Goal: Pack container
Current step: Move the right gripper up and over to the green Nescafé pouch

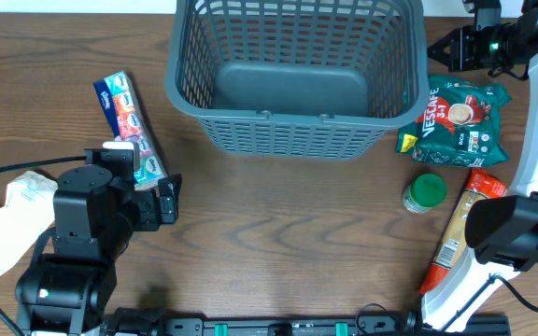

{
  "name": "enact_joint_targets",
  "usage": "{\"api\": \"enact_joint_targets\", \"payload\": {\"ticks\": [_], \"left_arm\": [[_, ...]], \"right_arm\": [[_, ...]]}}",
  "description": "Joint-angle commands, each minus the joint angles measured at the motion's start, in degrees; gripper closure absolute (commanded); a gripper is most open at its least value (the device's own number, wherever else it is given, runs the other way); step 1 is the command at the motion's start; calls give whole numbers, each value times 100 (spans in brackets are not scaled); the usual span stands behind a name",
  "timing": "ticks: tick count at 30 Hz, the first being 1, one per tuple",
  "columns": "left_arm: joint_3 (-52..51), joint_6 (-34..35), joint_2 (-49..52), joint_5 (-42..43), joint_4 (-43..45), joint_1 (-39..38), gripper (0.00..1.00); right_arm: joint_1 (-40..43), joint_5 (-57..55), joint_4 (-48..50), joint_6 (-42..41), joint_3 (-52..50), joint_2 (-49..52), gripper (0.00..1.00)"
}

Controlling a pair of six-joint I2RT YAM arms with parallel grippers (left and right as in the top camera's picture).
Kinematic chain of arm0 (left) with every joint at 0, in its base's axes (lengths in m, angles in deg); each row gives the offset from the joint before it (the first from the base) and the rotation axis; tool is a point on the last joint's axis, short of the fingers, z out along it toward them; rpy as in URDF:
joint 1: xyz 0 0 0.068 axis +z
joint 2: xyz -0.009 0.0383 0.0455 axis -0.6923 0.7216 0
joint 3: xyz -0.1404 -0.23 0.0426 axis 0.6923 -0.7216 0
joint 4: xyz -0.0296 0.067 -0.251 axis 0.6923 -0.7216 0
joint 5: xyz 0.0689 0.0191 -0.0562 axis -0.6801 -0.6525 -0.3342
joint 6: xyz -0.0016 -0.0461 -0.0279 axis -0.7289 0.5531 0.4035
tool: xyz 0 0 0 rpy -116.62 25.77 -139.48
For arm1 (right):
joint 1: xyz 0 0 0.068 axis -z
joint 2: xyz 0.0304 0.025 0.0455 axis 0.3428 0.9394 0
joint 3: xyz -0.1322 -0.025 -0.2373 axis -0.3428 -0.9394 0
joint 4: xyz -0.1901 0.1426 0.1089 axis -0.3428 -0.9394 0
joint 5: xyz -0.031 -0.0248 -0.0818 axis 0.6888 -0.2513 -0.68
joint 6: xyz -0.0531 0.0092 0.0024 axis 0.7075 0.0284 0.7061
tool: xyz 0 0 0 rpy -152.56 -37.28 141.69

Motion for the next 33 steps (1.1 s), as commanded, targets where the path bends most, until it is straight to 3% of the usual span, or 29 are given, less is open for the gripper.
{"api": "enact_joint_targets", "payload": {"ticks": [1,14,16,20,24,27,33], "left_arm": [[120,92,0,26,-13,-17,1],[120,90,0,24,-13,-17,1],[120,90,0,7,-11,-17,1],[120,90,0,-37,-9,-17,1],[120,92,0,-439,0,-17,1],[120,94,0,-730,55,-17,1],[120,293,0,-726,96,-17,1]], "right_arm": [[-173,313,-26,109,59,74,99],[-391,17,68,15,59,76,96],[-380,-520,66,-341,59,76,82],[-376,-1884,-63,-1119,59,76,38],[-339,-2981,-258,-1843,59,76,3],[-251,-3595,-393,-2522,59,76,1],[157,-3292,-1362,-3226,254,-162,1]]}}
